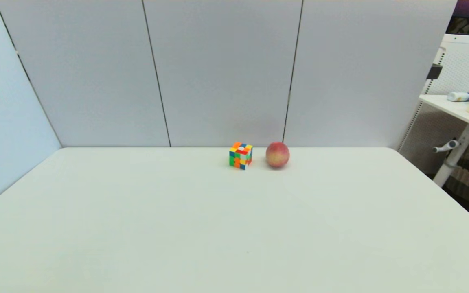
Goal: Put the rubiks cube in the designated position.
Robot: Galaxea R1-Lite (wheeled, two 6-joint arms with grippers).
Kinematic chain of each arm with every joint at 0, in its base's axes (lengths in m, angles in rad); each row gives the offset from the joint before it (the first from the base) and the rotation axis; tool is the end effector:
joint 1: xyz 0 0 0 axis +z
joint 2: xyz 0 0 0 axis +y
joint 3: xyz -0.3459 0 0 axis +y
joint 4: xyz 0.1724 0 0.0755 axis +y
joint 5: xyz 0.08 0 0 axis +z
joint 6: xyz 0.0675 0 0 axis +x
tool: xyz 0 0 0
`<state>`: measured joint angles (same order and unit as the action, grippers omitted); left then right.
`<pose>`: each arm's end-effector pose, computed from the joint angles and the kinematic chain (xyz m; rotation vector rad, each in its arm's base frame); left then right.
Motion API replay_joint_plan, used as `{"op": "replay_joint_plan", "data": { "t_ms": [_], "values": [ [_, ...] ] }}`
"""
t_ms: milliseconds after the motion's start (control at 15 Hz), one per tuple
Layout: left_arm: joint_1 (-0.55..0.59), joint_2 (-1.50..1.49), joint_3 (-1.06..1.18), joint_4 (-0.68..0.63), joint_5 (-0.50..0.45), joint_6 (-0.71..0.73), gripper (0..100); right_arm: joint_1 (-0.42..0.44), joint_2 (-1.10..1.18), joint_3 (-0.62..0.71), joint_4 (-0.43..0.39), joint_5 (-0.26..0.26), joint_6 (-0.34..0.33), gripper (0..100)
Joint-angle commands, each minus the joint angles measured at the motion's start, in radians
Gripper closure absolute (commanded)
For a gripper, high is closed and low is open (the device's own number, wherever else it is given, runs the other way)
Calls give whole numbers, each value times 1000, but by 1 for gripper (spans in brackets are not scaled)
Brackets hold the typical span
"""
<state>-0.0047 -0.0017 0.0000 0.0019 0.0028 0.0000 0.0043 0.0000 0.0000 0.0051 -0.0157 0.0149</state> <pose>-0.0261 0.0003 0.0752 0.0000 0.0002 -0.0019 -0.0260 -0.0012 0.0747 0.0148 0.0050 -0.0114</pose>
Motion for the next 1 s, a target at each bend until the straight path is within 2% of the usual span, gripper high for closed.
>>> {"op": "replay_joint_plan", "data": {
  "t_ms": [67, 1000],
  "values": [
    [0, 3, 0, 0, 0, 0, 0, 0, 0, 2, -1, 0, 0, 0],
    [0, 3, 0, 0, 0, 0, 0, 0, 0, 2, -1, -1, 4, 0]
  ]
}}
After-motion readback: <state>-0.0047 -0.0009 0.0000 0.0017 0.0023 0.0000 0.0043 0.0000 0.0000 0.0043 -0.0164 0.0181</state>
